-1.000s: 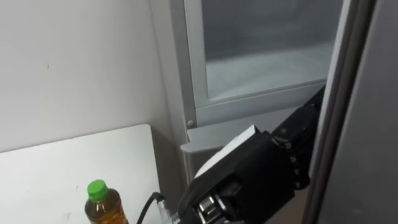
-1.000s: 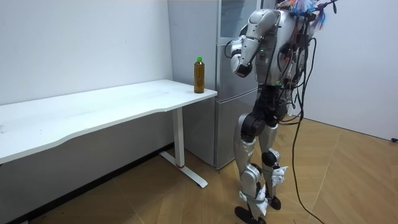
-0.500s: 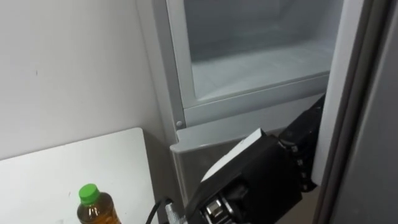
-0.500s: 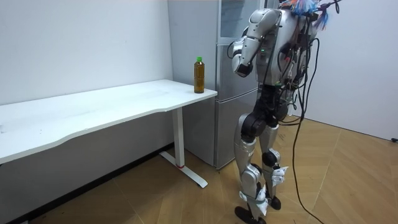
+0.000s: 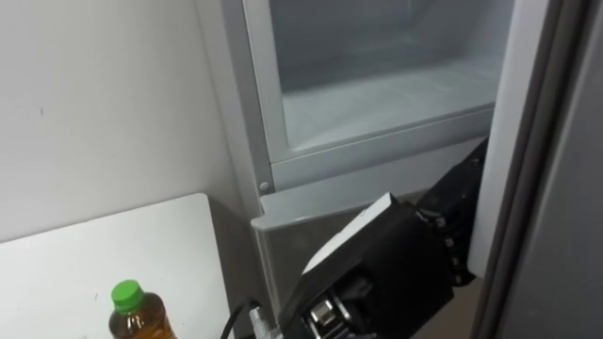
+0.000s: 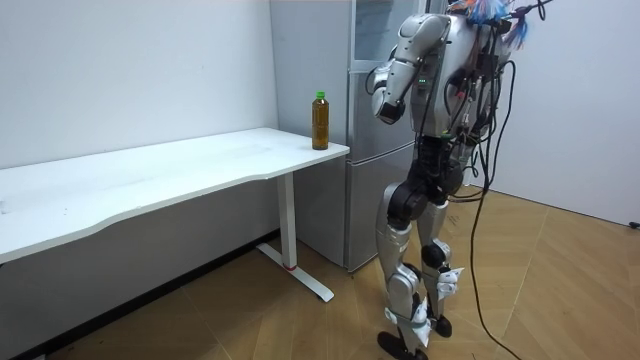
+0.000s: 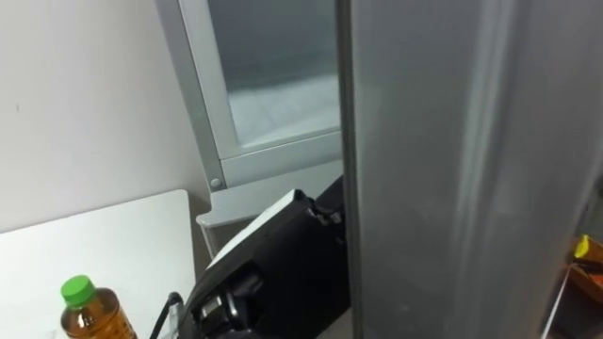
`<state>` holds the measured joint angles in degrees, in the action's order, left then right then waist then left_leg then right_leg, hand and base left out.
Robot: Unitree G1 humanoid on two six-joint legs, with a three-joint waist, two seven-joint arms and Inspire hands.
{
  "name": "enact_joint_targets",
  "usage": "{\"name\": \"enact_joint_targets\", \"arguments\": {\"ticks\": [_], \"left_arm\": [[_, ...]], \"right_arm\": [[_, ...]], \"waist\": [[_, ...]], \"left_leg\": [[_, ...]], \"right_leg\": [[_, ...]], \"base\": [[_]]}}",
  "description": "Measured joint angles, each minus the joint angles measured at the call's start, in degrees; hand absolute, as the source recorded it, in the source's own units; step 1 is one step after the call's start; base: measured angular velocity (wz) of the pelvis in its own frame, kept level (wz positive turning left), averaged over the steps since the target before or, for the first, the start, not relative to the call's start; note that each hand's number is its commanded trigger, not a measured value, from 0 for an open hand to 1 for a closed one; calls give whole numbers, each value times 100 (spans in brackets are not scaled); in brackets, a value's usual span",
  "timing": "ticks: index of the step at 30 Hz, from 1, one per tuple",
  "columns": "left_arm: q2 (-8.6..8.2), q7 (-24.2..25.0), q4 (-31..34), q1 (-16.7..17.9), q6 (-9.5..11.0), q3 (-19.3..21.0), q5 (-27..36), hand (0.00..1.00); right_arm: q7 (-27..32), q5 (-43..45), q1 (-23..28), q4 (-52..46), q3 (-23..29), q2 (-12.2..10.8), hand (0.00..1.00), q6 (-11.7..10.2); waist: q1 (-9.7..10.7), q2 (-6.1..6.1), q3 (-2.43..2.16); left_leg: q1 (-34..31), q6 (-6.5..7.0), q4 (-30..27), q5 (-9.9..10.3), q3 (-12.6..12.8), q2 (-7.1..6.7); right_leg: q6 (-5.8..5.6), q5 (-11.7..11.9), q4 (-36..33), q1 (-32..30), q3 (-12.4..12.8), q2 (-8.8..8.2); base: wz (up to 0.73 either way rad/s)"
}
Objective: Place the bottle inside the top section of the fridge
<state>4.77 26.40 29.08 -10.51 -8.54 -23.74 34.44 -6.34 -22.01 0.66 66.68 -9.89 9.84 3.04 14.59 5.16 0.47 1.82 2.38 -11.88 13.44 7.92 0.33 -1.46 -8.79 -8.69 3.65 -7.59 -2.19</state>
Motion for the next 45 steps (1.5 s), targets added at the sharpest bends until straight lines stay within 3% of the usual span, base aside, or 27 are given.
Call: {"name": "enact_joint_targets", "arguments": {"ticks": [8, 14, 17, 25, 28, 32, 45], "left_arm": [[-2, 3, -140, 0, 149, -10, -2, 0], [-39, 10, -373, -10, 267, -35, 167, 0], [-150, 22, -711, -171, 245, -244, 332, 0], [-198, 176, -1032, -727, 255, -705, 473, 0], [-227, 234, -1051, -753, 258, -855, 473, 0], [-119, 301, -1222, -752, 127, -1122, 399, 0], [-116, 333, -1334, -750, 125, -1133, 350, 0]], "right_arm": [[1, 0, 3, -1, 5, 17, 0, -56], [-15, -37, 62, -74, 43, 127, 0, -65], [-5, -81, 63, -44, 122, 131, 0, -99], [19, -307, 113, -8, 243, 136, 0, -215], [23, -309, 123, -19, 248, 136, 0, -246], [18, -332, 154, -35, 276, 139, 0, -303], [12, -322, 112, 14, 275, 119, 0, -398]], "waist": [[89, 14, -8], [108, 39, -9], [270, 46, -3], [501, 94, 26], [588, 116, 29], [594, 127, 32], [566, 65, 72]], "left_leg": [[3, 20, 10, -11, 36, -12], [89, 50, 69, -10, 283, -4], [88, 69, 79, 2, 365, -4], [191, 67, 199, 2, 522, 17], [193, 64, 227, 2, 539, 19], [183, 62, 224, 0, 544, 16], [195, 63, 223, -1, 611, 8]], "right_leg": [[-19, 18, 1, -12, 55, -13], [-50, 54, -4, -41, 220, -15], [-66, 72, 2, -75, 299, -13], [-67, 72, 30, -84, 445, 22], [-65, 74, 75, -87, 457, 30], [-64, 75, 85, -111, 469, 29], [-68, 71, 90, -152, 583, 29]], "base": [[-2], [-18], [-12], [-11], [-3], [0], [-2]]}}
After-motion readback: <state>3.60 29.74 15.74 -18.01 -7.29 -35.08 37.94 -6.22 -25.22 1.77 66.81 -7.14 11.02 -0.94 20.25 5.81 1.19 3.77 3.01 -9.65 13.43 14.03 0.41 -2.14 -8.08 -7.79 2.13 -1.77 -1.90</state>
